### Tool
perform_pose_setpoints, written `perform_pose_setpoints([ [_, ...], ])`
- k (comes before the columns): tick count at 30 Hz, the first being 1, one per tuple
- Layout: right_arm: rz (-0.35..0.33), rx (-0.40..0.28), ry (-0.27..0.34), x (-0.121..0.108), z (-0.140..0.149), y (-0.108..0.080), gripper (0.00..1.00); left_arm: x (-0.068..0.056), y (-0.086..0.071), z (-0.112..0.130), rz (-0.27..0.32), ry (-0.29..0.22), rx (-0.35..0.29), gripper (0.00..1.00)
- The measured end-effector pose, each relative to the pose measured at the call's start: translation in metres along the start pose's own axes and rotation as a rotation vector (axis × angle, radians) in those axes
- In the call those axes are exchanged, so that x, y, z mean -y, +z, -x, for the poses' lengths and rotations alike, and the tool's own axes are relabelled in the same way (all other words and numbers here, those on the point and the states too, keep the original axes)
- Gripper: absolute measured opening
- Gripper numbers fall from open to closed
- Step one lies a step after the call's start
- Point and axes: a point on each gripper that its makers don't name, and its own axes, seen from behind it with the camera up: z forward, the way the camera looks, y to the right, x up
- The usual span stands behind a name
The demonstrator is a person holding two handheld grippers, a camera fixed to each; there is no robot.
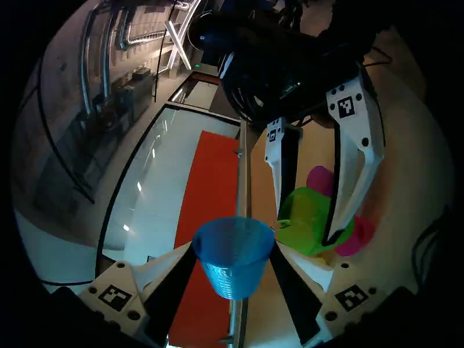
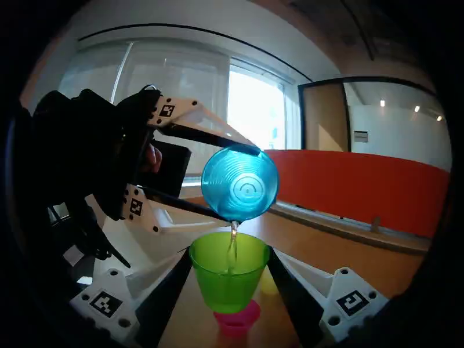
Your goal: Pour water
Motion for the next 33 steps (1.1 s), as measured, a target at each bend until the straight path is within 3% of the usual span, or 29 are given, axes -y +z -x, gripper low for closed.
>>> perform_pose_setpoints([
  [20, 0.003, -0.008, 0.001, -0.001, 0.0, -0.003, 0.94, 0.005, -0.001, -0.007, -0.019, 0.052, -0.009, 0.85],
  [33, 0.005, -0.014, -0.002, -0.002, 0.0, -0.004, 0.94, 0.011, 0.0, -0.013, -0.026, 0.113, -0.017, 0.85],
])
